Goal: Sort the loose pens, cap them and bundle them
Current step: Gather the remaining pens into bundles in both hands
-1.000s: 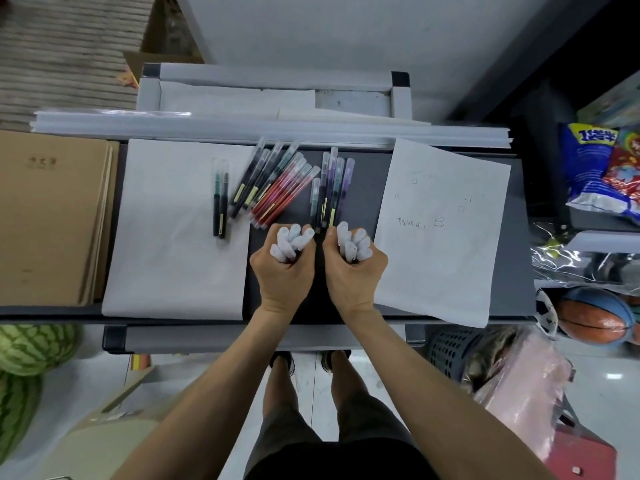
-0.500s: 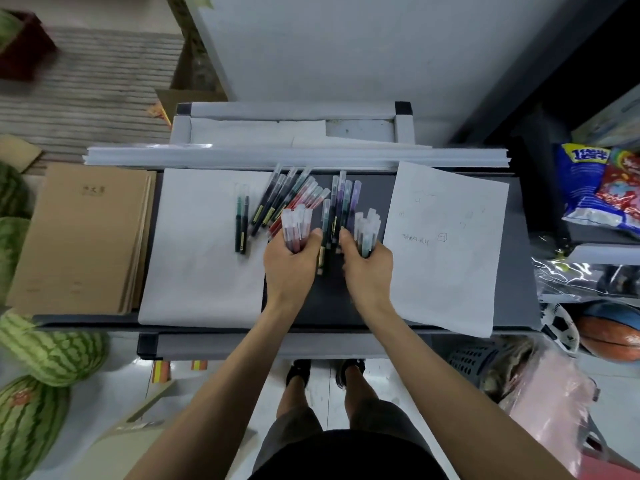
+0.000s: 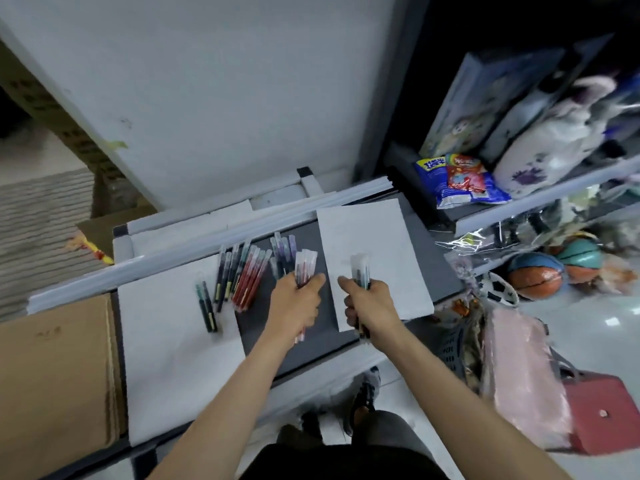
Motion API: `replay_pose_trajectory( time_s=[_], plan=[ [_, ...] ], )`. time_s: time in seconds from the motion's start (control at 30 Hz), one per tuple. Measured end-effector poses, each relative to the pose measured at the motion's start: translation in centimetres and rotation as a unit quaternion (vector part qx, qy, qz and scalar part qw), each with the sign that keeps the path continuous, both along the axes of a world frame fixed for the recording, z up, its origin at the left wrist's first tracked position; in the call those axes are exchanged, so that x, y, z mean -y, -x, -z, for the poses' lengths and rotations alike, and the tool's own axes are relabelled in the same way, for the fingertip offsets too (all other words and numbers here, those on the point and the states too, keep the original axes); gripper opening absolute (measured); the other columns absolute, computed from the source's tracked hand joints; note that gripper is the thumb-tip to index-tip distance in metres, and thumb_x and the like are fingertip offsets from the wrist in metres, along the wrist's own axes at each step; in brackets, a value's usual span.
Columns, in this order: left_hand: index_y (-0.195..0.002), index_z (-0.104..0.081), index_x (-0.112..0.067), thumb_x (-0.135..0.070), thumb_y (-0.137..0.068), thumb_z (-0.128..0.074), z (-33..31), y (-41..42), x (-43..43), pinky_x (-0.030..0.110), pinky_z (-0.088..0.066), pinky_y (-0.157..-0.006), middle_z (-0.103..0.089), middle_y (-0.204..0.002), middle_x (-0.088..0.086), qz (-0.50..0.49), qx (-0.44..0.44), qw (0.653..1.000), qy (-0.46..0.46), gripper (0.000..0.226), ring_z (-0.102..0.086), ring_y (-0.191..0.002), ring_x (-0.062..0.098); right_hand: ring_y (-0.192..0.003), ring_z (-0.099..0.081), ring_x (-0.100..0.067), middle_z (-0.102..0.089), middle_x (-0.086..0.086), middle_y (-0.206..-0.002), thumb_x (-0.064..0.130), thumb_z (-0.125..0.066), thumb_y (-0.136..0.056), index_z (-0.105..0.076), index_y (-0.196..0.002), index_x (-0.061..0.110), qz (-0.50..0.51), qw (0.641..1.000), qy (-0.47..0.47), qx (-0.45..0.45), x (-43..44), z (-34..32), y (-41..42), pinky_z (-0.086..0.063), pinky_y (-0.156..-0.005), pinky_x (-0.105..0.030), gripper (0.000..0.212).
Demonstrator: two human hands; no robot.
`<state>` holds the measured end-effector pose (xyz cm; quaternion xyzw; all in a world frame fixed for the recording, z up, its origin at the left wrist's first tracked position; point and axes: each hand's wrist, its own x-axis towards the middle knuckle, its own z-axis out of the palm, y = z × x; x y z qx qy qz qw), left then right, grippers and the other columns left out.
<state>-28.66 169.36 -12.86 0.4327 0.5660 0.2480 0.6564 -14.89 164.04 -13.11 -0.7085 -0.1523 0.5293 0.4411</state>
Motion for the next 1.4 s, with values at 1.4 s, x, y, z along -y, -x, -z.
replay_pose_trajectory(
  time_s=[1.4],
  plan=[
    [-0.069, -0.051, -0.017, -0.022, -0.096, -0.063, -5.4, -56.2, 55.7, 0.02, -0.026, -0.039, -0.042, -0.055, 0.005, 0.609, 0.013, 0.792, -0.044, 0.03, -0.032, -0.038, 0.015, -0.046, -0.031, -0.017, -0.037, 0.001, -0.057, 0.028, -0.068, -0.086, -0.054, -0.083, 0.016, 0.612, 0.789, -0.017, 0.054, 68.3, -5.1, -40.3, -0.026, -0.043, -0.026, 0.019]
  ],
)
